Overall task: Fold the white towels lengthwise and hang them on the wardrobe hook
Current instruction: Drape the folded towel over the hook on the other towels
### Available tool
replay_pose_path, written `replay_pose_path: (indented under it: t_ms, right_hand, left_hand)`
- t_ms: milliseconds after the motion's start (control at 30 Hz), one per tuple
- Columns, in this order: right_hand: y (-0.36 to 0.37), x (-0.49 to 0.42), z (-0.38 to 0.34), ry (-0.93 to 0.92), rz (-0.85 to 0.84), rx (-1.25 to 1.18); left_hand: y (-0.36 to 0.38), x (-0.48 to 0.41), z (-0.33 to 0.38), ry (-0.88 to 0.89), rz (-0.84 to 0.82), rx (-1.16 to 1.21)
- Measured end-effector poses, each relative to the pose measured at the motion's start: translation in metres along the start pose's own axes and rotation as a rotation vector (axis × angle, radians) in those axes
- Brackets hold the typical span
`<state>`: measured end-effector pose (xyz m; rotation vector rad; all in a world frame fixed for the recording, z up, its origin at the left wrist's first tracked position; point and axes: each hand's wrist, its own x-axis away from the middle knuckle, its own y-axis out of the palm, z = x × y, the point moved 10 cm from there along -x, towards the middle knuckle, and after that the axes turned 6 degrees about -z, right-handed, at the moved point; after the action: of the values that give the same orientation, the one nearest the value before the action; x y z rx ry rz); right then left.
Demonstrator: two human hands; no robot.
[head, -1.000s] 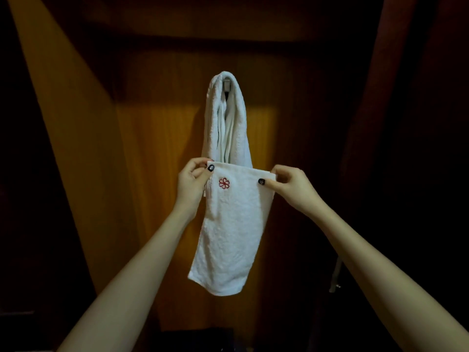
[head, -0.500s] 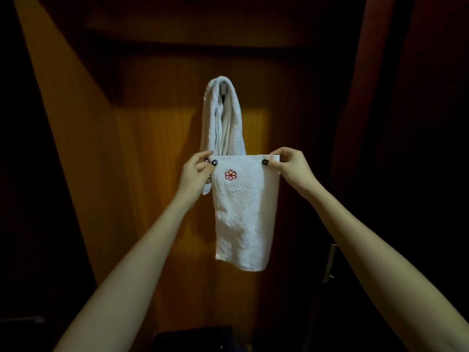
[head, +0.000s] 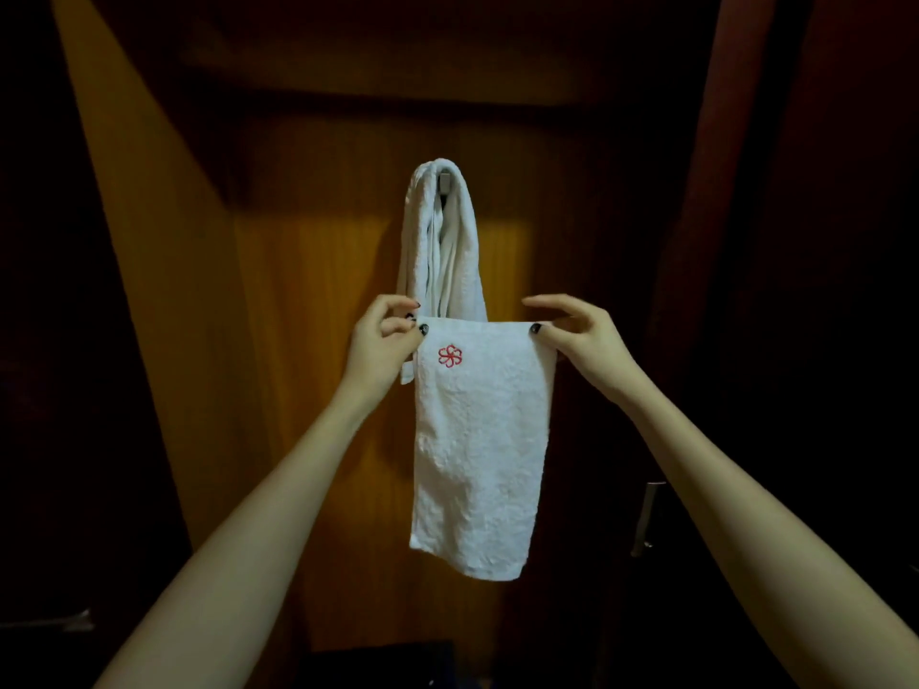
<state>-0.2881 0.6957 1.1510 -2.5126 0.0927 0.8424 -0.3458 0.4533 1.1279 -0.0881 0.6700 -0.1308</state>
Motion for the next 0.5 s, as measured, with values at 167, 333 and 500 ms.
replay_pose_path:
  t_ms: [167,333,500]
  right_hand:
    - [0.009,0.012,0.013,0.101,0.063,0.069]
    - [0.023,0.015,0.005,0.154,-0.131,0.131]
    - [0.020,0.018,-0.003,0.134,-0.168,0.168]
  left_hand:
    - [0.028,0.013,0.010,0.133,-0.110,-0.330]
    - [0.034,0.014,0.012,0.149,-0.063,-0.443]
    - [0.037,0.010,0.005,0.132,-0.095,-0.478]
